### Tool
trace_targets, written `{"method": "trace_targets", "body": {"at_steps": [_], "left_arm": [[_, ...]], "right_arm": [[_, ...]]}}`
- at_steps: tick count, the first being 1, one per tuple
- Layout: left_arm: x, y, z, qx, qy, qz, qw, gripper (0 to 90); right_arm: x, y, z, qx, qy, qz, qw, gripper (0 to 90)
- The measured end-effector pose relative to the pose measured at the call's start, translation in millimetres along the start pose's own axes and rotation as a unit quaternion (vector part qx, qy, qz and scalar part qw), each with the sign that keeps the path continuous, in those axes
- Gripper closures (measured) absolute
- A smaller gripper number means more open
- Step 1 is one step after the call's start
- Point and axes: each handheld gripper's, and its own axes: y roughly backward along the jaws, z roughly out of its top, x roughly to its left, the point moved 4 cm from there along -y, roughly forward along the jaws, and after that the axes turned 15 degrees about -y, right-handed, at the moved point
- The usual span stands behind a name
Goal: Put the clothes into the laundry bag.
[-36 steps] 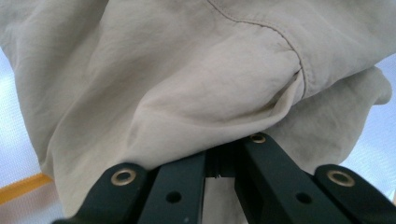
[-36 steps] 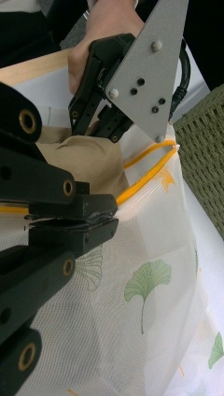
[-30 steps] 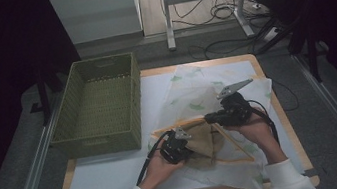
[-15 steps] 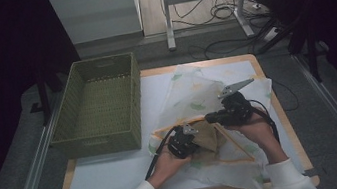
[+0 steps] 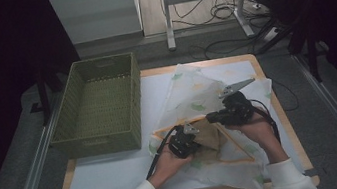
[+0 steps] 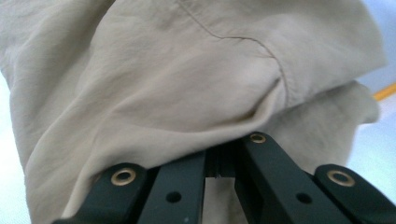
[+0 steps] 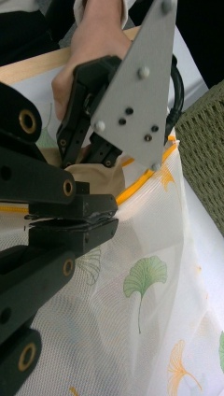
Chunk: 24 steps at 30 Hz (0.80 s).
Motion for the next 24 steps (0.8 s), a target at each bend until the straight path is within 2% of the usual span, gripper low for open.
{"method": "trace_targets", "body": {"at_steps": [7, 10, 16, 19, 24], "left_arm": [[-6.7, 10.2, 1.7, -0.015, -0.001, -0.019, 0.9997, 90.0], [-12.3, 19.4, -1.6, -0.029, -0.003, -0.038, 0.9989, 90.0], [-21.3, 39.3, -17.4, -0.028, -0.012, -0.043, 0.9986, 90.0], [-23.6, 48.0, -27.7, -0.025, -0.005, -0.042, 0.9988, 89.9], [-25.4, 52.1, -41.8, -0.011, 0.0, -0.037, 0.9993, 89.9]], "right_arm": [[-0.9, 0.6, 0.0, -0.001, 0.002, 0.0, 1.0, 85.1], [-1.2, 1.0, -0.2, -0.001, 0.0, 0.0, 1.0, 85.1], [-3.6, -1.7, -1.3, 0.002, -0.004, -0.001, 1.0, 85.1], [-3.3, -1.4, -1.2, 0.002, -0.006, 0.002, 1.0, 85.1], [-3.3, -1.0, -1.3, 0.003, -0.005, 0.002, 1.0, 85.1]]}}
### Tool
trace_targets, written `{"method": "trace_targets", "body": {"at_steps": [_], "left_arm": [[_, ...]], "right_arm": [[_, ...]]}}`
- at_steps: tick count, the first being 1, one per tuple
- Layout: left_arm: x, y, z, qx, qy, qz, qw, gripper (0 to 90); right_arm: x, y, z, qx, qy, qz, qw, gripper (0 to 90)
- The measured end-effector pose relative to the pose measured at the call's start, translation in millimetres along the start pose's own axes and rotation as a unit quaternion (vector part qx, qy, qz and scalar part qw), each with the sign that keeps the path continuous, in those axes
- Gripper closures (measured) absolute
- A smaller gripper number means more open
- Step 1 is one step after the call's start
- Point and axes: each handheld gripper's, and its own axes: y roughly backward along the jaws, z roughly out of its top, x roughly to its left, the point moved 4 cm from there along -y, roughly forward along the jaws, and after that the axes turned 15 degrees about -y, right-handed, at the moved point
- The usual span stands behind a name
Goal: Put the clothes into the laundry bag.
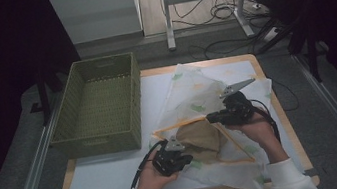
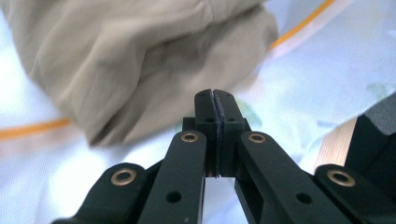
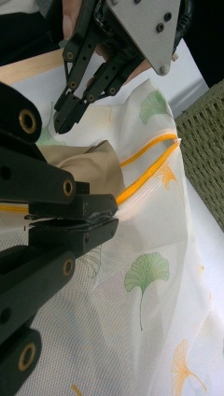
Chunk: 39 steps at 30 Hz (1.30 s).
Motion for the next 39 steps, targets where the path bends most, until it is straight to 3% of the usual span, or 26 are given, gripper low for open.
{"method": "trace_targets", "body": {"at_steps": [11, 22, 39], "left_arm": [[3.0, -12.6, -3.6, 0.022, -0.006, 0.007, 0.9997, 90.0], [13.6, -28.2, 4.7, 0.023, 0.003, 0.011, 0.9997, 90.0], [24.2, -38.9, 19.0, 0.021, -0.003, 0.03, 0.9993, 90.0]], "right_arm": [[0.6, 0.2, 0.0, 0.001, 0.0, 0.0, 1.0, 85.1], [1.9, 1.3, 0.4, 0.002, 0.003, 0.005, 1.0, 85.1], [2.9, 1.3, 0.6, 0.003, 0.007, 0.008, 0.9999, 85.2]]}}
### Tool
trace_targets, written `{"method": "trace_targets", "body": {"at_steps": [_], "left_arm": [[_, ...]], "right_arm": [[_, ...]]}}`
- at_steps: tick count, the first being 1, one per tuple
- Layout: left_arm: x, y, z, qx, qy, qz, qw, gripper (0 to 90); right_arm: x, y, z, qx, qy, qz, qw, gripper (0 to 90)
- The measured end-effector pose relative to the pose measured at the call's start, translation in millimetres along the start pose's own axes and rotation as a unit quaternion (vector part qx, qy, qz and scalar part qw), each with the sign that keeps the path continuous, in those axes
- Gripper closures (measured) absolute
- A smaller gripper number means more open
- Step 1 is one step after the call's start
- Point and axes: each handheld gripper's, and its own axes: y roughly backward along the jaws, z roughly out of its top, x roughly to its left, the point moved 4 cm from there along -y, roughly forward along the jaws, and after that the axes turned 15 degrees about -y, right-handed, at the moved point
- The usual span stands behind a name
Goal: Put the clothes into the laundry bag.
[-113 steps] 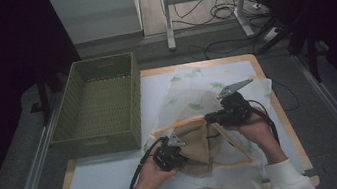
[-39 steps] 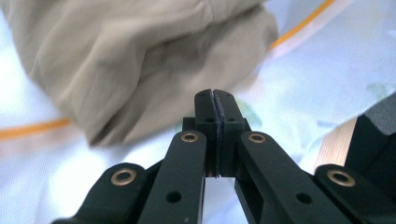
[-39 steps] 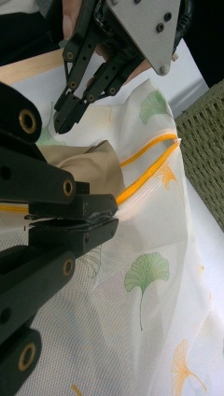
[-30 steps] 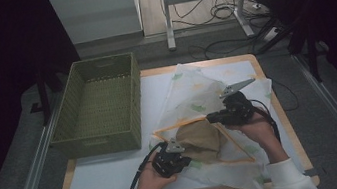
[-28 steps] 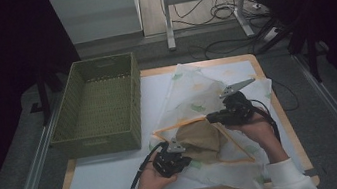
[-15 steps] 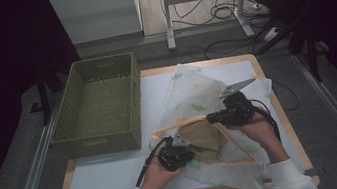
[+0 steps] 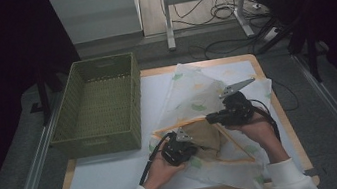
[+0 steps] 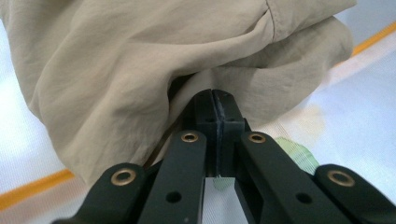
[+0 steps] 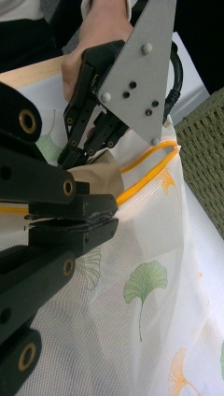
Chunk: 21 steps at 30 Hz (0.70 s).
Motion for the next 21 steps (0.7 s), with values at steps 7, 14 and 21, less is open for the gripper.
{"method": "trace_targets", "body": {"at_steps": [7, 14, 21], "left_arm": [[4.4, -6.8, 6.4, 0.0, 0.004, 0.005, 1.0, 90.0], [6.9, -15.1, 13.9, -0.004, 0.001, 0.015, 0.9999, 90.0], [9.5, -20.6, 21.0, -0.008, 0.005, 0.024, 0.9997, 89.9]], "right_arm": [[0.0, 0.9, 0.3, -0.002, 0.0, 0.0, 1.0, 85.1], [-0.5, 1.9, 0.4, -0.003, -0.001, 0.0, 1.0, 85.1], [-1.5, 2.4, 0.2, -0.004, -0.002, -0.001, 1.0, 85.1]]}}
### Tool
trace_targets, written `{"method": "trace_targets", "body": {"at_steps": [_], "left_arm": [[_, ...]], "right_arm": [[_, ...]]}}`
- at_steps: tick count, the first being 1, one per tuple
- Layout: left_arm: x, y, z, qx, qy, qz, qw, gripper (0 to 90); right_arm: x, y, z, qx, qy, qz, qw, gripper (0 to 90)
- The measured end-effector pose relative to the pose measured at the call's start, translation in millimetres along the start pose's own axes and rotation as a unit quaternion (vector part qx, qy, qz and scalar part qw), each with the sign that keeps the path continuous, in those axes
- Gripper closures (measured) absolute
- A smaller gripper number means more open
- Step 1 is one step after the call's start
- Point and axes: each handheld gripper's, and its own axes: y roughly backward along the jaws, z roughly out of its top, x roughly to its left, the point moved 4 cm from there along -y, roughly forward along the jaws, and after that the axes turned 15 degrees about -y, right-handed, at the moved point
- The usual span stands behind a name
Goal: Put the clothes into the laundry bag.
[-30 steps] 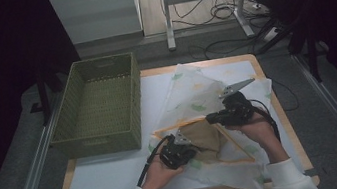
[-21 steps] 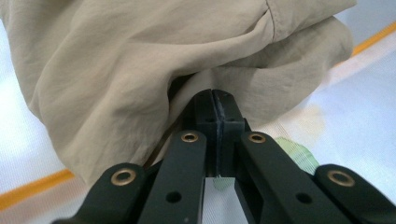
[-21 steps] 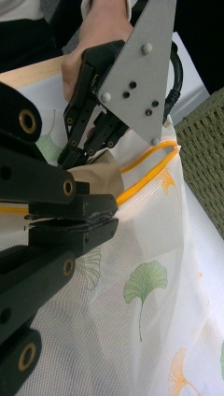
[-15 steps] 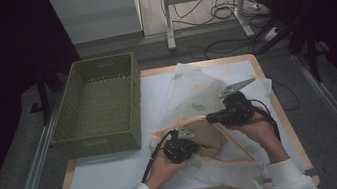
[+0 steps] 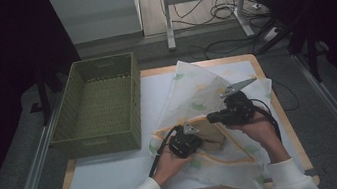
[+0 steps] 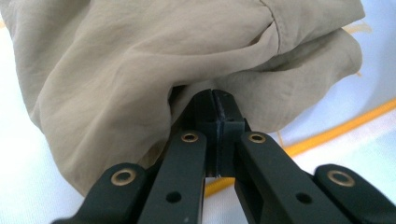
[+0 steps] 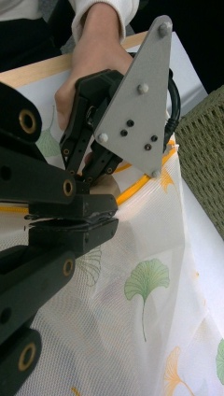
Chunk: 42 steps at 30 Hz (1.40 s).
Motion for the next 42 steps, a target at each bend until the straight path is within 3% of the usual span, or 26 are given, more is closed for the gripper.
{"method": "trace_targets", "body": {"at_steps": [9, 20, 25, 32, 35, 42], "left_arm": [[2.0, -11.4, 10.5, -0.01, 0.013, 0.016, 0.9997, 90.0], [2.1, -12.9, 11.8, -0.012, 0.01, 0.026, 0.9995, 89.9], [-0.9, -7.4, 7.0, -0.013, 0.001, 0.015, 0.9998, 89.9], [-5.9, 3.7, -1.0, -0.02, 0.003, 0.002, 0.9998, 89.9], [-9.5, 12.5, -3.9, -0.029, 0.0, -0.012, 0.9995, 89.9], [-12.8, 39.1, -13.0, -0.043, -0.001, -0.013, 0.999, 89.9]], "right_arm": [[-2.0, 1.8, -0.3, -0.002, -0.005, -0.001, 1.0, 85.1], [-2.7, 2.3, -0.6, -0.003, -0.005, -0.002, 1.0, 85.1], [-3.4, 0.6, -1.3, -0.001, -0.007, -0.003, 1.0, 85.2], [-2.6, -1.4, -2.1, 0.004, -0.004, -0.003, 1.0, 85.1], [-2.1, -1.5, -2.4, 0.005, -0.004, -0.002, 1.0, 85.1], [1.8, -4.4, -3.6, 0.01, 0.003, 0.001, 0.9999, 85.1]]}}
